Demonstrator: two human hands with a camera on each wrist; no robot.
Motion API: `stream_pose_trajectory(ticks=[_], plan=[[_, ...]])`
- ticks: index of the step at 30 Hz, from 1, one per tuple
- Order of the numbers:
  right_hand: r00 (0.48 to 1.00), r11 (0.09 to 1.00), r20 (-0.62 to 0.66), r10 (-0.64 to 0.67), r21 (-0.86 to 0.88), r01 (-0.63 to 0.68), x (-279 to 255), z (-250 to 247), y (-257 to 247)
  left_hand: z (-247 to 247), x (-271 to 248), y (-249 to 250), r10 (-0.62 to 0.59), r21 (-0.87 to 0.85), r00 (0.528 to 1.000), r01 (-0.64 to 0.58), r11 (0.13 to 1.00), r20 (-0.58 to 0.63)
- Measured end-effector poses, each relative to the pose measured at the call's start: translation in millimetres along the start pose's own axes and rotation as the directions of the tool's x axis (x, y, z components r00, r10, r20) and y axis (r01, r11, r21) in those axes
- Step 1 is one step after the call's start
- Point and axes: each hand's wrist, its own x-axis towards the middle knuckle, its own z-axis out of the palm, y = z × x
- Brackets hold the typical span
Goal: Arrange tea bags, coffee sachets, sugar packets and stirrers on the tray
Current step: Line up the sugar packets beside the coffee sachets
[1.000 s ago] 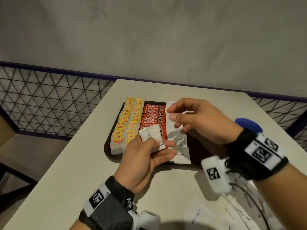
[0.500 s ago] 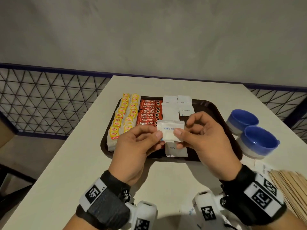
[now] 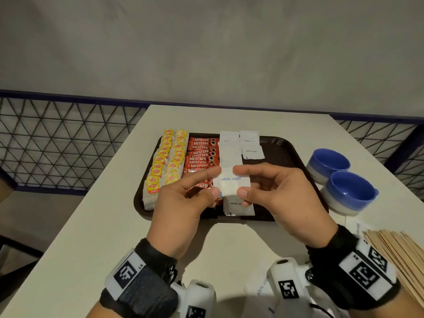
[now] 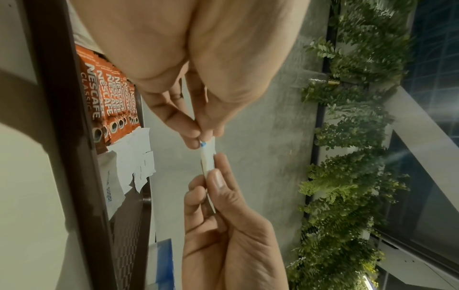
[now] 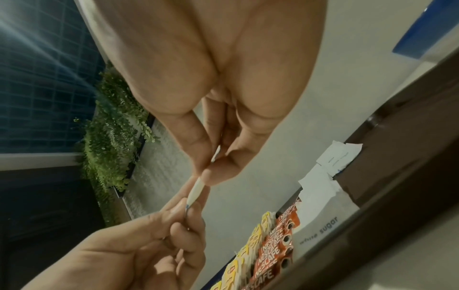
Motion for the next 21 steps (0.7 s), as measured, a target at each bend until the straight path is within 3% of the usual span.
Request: stream_pose_trajectory(ticks=[5, 9, 11, 14, 21], plan=[[1.000, 0.997, 0.012, 0.016, -0.078, -0.015, 10.7, -2.4, -12.8, 3.3, 0.0, 2.3, -0.006, -0.037, 0.999, 0.005, 0.999, -0.045], [0.991, 0.992, -0.132, 0.013, -0.122, -0.029, 57.6, -27.4, -23.9, 3.2, 2.4, 4.8, -0.052, -0.138, 0.991, 0.035, 0.990, -0.124], [0.981, 0.988, -0.170, 0.090, -0.107, -0.110, 89.5, -43.7, -23.2, 1.4, 4.1, 4.3, -0.065, -0.113, 0.987, 0.048, 0.992, -0.149], [0.957, 0.955, -0.102, 0.272, -0.093, -0.281, 129.4, -59.9, -11.1, -0.1, 5.1, 3.2, -0.099, -0.105, 0.983, 0.083, 0.991, -0.157], [0.907, 0.851, -0.107, 0.407, -0.316, -0.419, 173.7, -64.1, 28.4, -1.7, 5.1, 1.5, -0.121, -0.072, 0.979, 0.111, 0.991, -0.162]])
